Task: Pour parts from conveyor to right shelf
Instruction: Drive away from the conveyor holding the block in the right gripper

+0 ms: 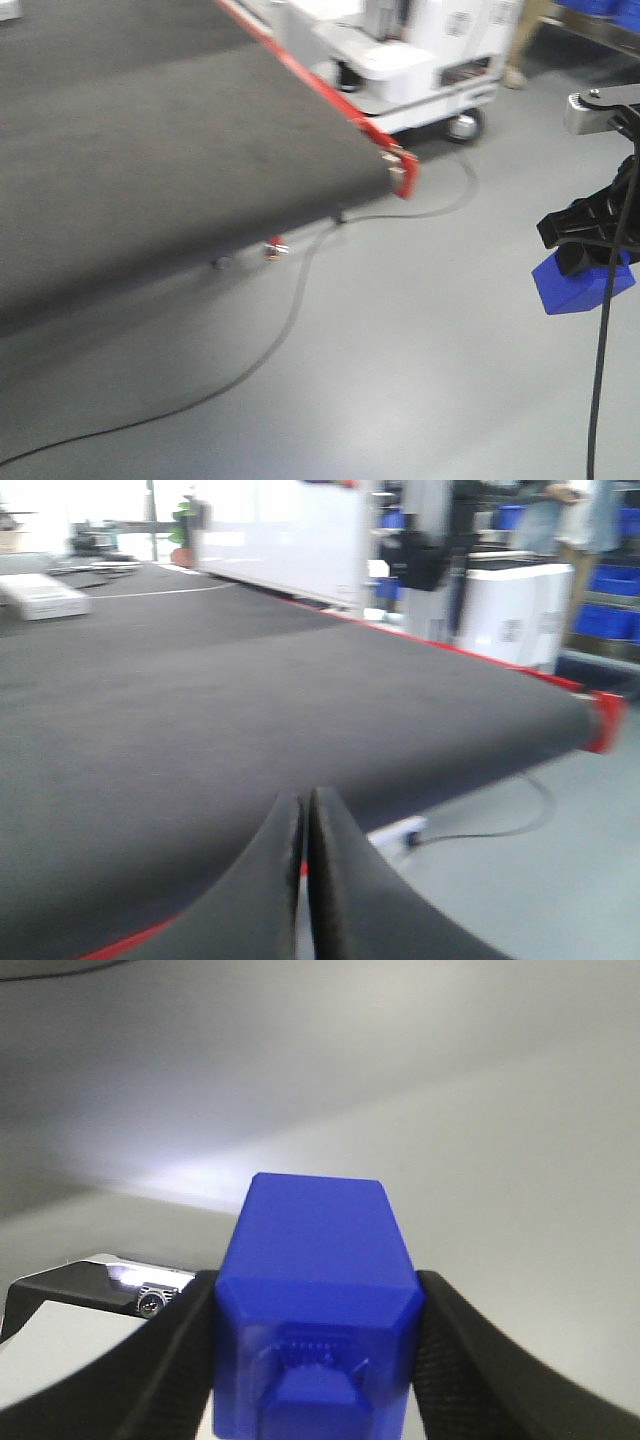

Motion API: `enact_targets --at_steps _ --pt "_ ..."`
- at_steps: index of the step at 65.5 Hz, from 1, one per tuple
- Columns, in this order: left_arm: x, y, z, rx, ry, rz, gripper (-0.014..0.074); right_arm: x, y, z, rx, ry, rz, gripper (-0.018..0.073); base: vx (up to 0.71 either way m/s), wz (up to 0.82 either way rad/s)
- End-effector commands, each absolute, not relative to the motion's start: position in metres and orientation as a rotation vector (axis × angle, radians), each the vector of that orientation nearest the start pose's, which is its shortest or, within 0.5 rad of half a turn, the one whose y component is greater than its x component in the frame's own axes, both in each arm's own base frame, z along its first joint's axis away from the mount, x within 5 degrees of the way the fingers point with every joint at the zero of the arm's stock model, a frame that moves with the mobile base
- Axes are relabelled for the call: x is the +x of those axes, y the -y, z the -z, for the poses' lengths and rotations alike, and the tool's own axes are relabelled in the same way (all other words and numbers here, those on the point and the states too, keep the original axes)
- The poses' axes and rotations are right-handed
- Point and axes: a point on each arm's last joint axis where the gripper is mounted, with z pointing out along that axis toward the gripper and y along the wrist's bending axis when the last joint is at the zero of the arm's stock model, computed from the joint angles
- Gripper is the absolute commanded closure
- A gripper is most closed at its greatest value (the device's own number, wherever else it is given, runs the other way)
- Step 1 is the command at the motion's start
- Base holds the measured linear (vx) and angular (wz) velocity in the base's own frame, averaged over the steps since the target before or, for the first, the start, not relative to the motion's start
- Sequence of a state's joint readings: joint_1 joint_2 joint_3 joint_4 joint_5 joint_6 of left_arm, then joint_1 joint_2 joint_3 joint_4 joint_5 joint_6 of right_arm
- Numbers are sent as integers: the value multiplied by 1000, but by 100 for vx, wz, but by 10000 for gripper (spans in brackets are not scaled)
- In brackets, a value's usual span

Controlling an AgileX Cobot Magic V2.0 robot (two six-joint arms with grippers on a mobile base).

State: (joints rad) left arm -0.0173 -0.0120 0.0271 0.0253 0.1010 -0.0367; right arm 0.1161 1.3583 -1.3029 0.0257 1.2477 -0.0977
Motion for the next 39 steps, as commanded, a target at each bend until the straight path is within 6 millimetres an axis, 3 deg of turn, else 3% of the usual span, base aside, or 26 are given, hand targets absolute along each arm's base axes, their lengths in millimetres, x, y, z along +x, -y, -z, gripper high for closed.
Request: enact_targets --at_steps 1,39 --pt "54 1 -212 -9 -1482 32 603 250 -31 -365 -291 -2749 -34 565 -37 -70" --pt "54 1 -212 -9 -1482 32 603 249 -31 -365 -291 -2752 -34 565 -36 -74"
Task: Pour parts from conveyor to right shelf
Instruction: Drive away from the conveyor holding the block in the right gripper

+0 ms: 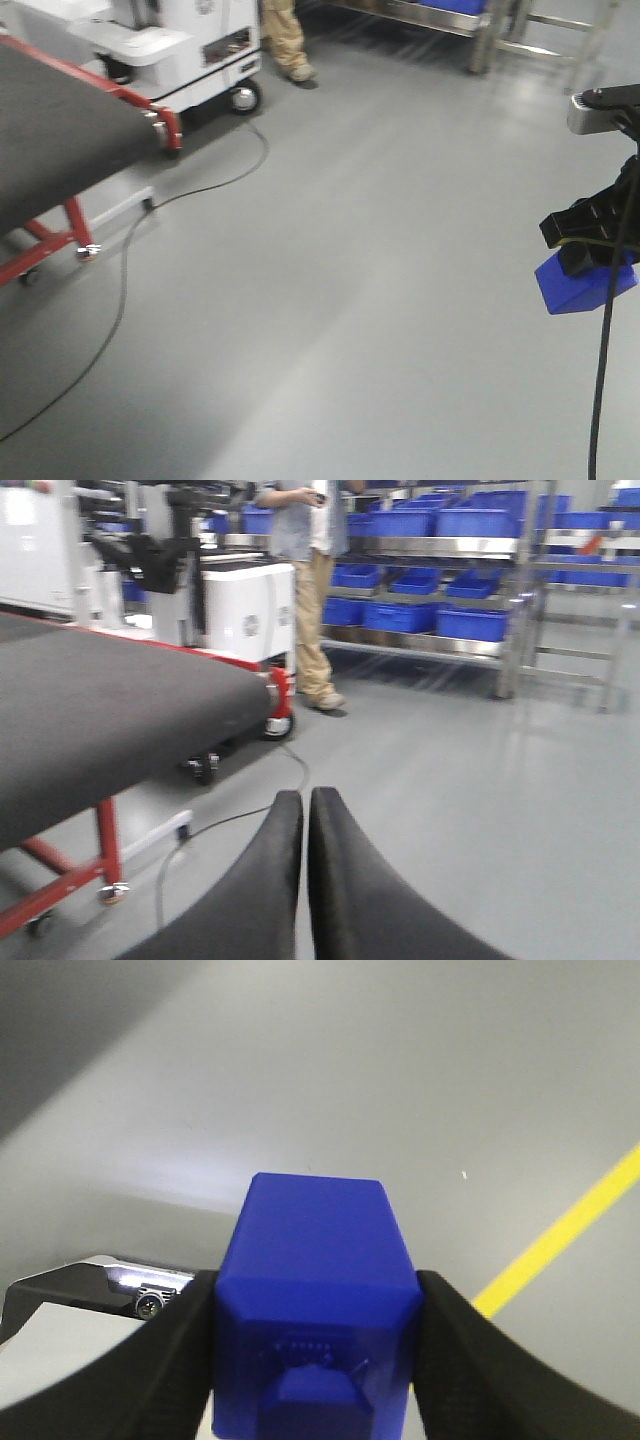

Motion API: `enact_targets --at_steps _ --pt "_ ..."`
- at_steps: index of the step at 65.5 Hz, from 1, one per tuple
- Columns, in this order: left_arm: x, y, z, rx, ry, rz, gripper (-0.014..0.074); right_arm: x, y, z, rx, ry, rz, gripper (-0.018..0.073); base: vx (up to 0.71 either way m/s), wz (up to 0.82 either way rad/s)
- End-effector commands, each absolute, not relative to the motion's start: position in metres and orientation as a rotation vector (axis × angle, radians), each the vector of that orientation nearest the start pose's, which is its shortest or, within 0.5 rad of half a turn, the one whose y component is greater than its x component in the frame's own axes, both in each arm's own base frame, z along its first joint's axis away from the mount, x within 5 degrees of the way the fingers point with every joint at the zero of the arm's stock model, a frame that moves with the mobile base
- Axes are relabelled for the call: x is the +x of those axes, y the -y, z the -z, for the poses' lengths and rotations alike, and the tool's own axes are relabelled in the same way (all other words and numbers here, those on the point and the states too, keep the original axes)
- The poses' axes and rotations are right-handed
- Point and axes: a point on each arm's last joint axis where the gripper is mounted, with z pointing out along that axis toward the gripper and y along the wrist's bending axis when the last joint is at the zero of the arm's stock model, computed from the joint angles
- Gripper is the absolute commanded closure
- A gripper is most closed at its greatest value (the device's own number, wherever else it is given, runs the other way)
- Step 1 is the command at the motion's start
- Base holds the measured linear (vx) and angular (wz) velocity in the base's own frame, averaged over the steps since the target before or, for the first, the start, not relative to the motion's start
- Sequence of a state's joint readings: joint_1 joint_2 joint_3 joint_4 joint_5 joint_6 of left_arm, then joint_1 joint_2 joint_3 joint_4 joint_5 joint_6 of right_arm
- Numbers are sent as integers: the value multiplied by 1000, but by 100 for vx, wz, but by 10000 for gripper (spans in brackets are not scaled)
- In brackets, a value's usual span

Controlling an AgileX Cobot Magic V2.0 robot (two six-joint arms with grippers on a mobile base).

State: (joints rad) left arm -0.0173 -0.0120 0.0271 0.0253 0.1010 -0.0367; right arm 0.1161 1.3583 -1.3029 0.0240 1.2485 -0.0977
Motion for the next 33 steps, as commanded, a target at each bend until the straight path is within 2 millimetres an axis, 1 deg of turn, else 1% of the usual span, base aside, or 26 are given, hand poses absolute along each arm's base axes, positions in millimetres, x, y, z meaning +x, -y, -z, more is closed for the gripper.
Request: enact_targets --at_steps 1,33 --pt "54 1 -212 -9 -1482 32 603 249 -31 -365 -291 -2752 -34 565 -33 -66" --pt "54 1 -212 -9 -1482 32 603 249 -31 -365 -291 -2752 -34 565 -31 -64"
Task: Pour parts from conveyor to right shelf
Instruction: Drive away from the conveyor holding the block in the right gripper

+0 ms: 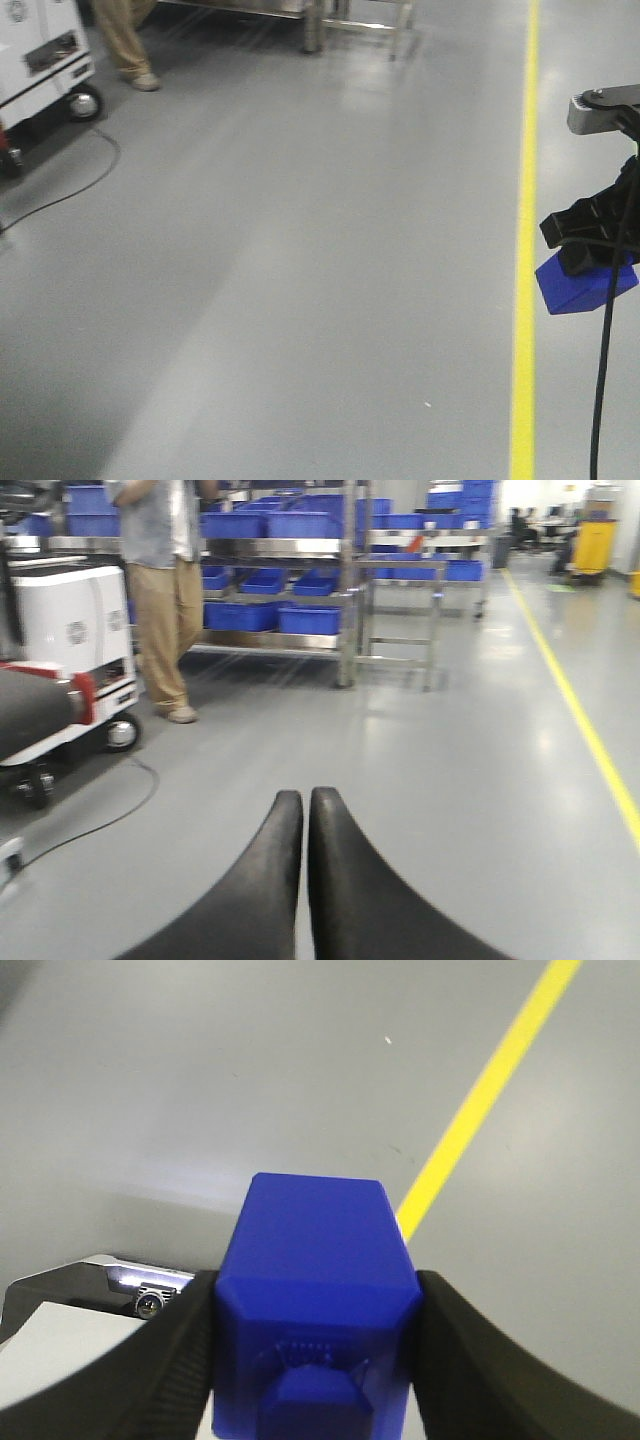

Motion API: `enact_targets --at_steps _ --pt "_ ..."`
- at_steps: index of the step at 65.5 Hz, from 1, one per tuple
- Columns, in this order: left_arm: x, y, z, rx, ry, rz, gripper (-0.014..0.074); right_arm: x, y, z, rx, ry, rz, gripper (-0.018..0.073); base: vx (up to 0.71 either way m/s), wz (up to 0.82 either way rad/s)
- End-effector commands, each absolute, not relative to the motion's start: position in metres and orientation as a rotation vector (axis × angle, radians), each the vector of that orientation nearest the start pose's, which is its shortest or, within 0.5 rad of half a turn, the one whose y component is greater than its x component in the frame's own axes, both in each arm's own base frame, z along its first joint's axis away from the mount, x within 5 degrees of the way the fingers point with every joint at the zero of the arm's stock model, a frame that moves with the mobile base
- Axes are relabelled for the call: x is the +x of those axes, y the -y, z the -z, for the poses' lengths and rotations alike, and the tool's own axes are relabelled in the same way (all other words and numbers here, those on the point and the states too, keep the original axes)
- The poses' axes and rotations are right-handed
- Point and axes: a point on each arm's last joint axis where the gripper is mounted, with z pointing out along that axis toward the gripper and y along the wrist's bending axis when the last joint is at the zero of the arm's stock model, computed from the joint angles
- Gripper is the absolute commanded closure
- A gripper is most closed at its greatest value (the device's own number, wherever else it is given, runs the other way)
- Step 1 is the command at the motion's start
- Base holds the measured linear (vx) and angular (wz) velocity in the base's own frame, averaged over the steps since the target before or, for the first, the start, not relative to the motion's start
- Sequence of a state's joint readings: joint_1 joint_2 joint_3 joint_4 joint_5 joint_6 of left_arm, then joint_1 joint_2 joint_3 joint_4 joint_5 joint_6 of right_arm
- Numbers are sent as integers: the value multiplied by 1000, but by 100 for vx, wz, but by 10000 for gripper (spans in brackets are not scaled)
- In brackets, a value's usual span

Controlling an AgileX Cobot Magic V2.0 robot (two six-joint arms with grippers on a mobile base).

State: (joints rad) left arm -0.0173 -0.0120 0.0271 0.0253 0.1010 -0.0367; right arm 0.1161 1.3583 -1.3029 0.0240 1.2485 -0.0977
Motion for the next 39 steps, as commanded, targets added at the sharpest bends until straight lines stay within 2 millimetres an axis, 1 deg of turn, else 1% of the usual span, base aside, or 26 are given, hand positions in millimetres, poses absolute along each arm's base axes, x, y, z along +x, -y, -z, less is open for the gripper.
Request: enact_targets --at_steps 1,19,39 --pt "54 1 -212 -9 -1482 32 603 249 -31 -365 -291 -2752 -34 565 -27 -64" --pt "54 1 -212 -9 -1482 32 603 249 -31 -365 -292 -2753 -34 565 -22 -66" --pt "54 1 -212 -9 -1482 32 603 249 -31 -365 -292 -2753 -34 565 -13 -68"
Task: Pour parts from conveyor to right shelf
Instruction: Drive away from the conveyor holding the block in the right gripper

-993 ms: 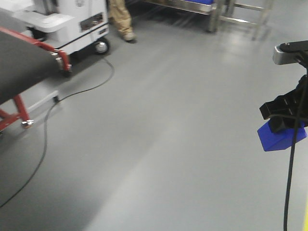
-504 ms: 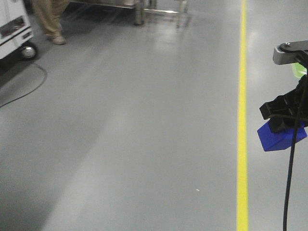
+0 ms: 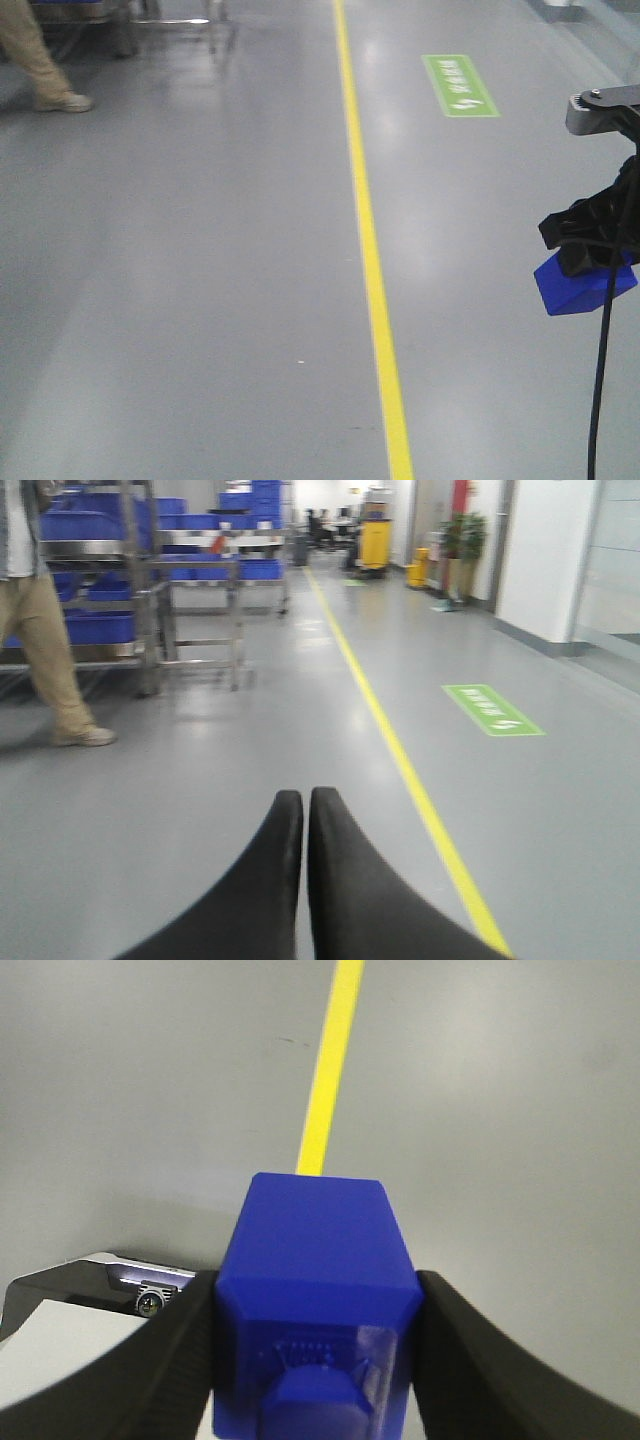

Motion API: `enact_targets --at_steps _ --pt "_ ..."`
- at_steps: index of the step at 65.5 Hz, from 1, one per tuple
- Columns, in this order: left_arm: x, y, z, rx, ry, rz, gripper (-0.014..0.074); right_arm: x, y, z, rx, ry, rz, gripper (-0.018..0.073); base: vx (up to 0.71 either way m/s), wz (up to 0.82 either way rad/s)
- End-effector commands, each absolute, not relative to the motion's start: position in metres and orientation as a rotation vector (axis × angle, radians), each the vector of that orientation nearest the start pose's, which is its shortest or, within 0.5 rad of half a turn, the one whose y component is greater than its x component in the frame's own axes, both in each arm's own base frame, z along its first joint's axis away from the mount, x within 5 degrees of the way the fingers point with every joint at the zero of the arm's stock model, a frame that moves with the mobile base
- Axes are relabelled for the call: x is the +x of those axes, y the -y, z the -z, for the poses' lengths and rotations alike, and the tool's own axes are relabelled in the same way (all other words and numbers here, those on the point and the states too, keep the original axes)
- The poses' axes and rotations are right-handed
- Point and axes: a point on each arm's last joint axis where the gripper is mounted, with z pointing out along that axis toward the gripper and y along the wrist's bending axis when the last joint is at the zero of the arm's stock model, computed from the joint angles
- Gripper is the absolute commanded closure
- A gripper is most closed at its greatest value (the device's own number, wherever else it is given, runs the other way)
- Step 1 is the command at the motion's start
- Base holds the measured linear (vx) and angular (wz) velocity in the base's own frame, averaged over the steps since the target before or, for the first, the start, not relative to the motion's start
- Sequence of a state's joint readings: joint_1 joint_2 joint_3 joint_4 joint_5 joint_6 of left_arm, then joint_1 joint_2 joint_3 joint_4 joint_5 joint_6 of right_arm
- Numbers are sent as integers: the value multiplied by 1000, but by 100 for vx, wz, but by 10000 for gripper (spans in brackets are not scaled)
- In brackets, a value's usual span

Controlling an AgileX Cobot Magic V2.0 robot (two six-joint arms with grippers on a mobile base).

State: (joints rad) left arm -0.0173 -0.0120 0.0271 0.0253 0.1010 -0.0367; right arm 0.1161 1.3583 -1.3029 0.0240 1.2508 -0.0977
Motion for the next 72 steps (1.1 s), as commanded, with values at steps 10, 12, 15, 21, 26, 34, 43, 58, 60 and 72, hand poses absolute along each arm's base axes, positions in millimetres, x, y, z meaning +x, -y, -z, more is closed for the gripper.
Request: enact_targets --at_steps 10,12,15,21,26,34,43,58,60,72 --pt "54 1 -212 -9 -1482 32 603 248 -30 -366 -291 -2750 -34 565 -7 -67" --pt "54 1 -212 -9 -1482 32 603 247 -30 -367 -291 -2745 -34 565 -4 -60" --pt "54 1 -212 -9 -1482 32 603 246 -30 -368 -290 -2740 -34 565 -3 -57" --pt "54 1 -212 -9 -1482 32 603 240 -30 -373 -289 -2724 -35 565 1 -46" --pt "54 1 -212 -9 -1482 32 603 233 -29 -380 -287 -2697 -35 565 5 -32" --pt "54 1 -212 -9 -1482 32 603 221 -27 -390 -282 -2651 -35 565 10 -20" --pt "54 1 -212 -9 -1482 32 603 205 -26 -403 -277 -2592 -35 565 15 -15" --pt "54 1 -212 -9 -1482 32 603 172 -22 -425 -266 -2477 -35 565 23 -9" --pt "54 1 -212 -9 -1482 32 603 166 -21 -428 -264 -2456 -35 565 29 1" --pt "54 1 -212 -9 -1482 32 603 127 -16 -447 -253 -2332 -34 565 34 11"
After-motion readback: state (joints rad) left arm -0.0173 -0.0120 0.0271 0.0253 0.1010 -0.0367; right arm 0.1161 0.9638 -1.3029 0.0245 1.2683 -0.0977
